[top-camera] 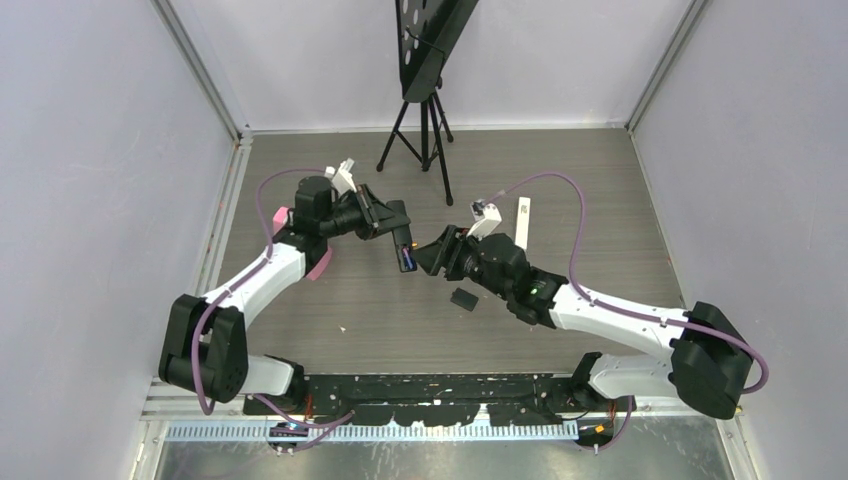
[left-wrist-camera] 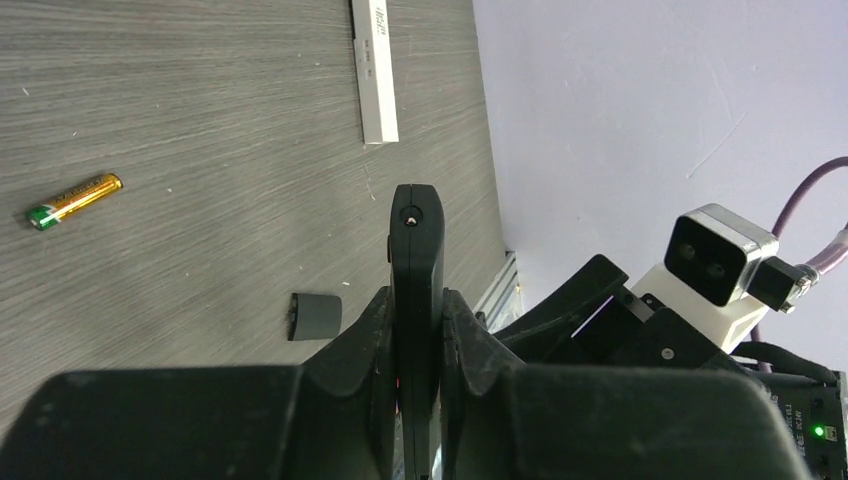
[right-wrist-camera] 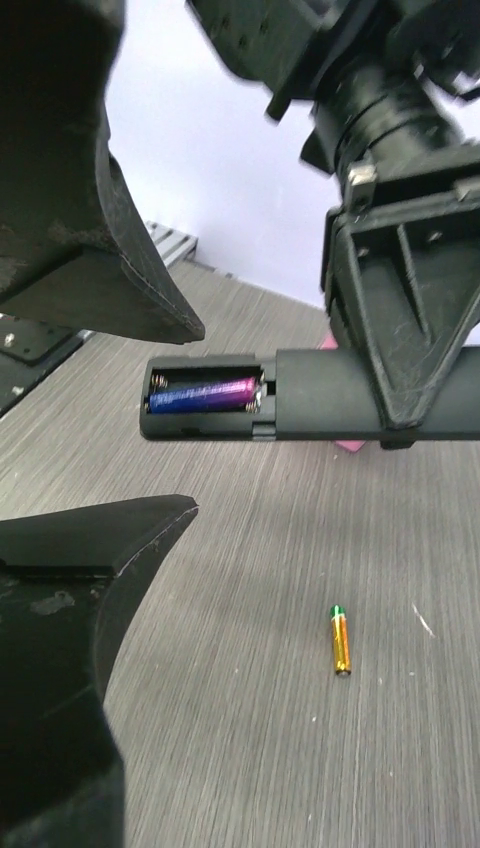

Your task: Load the batteries into the remote control

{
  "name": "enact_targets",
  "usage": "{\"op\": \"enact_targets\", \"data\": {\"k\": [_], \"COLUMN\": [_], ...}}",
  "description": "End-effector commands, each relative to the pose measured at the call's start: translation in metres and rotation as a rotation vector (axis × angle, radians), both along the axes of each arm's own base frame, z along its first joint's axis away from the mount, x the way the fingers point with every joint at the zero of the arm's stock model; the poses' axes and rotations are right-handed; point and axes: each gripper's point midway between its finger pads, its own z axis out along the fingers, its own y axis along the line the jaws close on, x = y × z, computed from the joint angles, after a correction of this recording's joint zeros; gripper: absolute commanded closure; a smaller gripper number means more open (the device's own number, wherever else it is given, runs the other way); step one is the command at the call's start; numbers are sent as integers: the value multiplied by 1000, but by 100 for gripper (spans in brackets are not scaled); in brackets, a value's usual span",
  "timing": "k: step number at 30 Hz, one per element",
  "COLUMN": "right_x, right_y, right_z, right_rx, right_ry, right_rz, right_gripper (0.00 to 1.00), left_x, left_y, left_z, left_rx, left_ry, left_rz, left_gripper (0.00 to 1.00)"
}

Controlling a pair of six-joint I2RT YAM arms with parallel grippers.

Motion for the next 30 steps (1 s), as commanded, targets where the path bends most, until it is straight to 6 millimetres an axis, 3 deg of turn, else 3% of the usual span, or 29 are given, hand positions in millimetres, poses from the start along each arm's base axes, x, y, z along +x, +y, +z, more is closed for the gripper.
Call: {"op": "enact_targets", "data": {"k": [1, 9, 14, 20, 30], "right_x": [4, 8, 10, 11, 9], "right_y": [3, 22, 22, 30, 49], "right_z": [-1, 1, 9, -13, -63], "right_rx": [-126, -141, -125, -188, -283], "right_ry": [-70, -94, -119, -91, -31], "right_rz": [55, 113, 103, 146, 220], "right_gripper": [39, 42, 47, 60, 58], "left_x": [-3, -6, -3, -2, 0], "left_y": [-5, -6, -1, 4, 8], "left_z": [29, 30, 18, -7, -65], "left_rx": [5, 24, 73, 145, 358], "left_ry": [-107, -124, -99, -18, 137], "left_rz": [-73, -104, -79, -42, 69], "left_gripper": [100, 100, 100, 100, 100]}}
